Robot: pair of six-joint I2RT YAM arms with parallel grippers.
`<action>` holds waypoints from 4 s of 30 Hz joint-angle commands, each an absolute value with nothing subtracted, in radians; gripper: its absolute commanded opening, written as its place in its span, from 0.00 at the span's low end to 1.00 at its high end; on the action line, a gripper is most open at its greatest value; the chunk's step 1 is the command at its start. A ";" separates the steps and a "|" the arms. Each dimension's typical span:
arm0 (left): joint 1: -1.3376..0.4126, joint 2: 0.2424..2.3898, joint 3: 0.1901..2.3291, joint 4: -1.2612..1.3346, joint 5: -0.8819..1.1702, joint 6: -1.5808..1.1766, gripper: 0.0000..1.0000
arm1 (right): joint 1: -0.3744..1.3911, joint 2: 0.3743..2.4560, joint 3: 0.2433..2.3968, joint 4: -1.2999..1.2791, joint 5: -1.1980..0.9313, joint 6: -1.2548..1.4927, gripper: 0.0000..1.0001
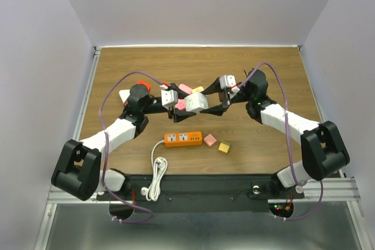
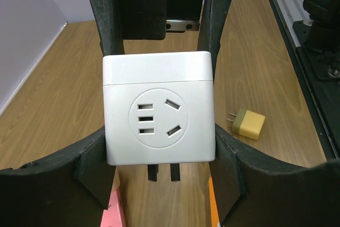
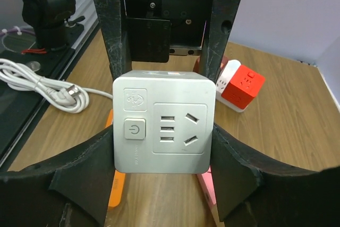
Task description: Insert the plug
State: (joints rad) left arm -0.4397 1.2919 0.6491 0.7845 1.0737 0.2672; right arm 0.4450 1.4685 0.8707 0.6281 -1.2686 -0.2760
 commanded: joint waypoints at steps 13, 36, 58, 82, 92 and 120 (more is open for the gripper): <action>-0.384 1.226 0.589 1.022 0.667 0.077 0.87 | 0.462 1.374 0.805 0.722 -0.740 -0.029 0.01; -0.279 1.296 0.621 1.009 0.041 -0.155 0.95 | 0.618 1.638 0.976 0.586 -0.330 0.034 0.00; -0.276 1.371 0.669 0.999 0.066 -0.141 0.94 | 0.653 1.712 1.066 0.478 -0.144 0.011 0.01; -0.414 1.348 0.462 1.422 0.419 0.238 0.86 | 0.618 1.611 1.279 0.229 0.023 0.169 0.00; -0.462 1.426 0.480 1.497 0.350 0.317 0.89 | 0.618 1.565 1.256 0.199 -0.104 0.195 0.01; -0.531 1.508 0.520 1.787 0.316 0.342 0.90 | 0.620 1.603 1.223 0.140 -0.270 0.184 0.00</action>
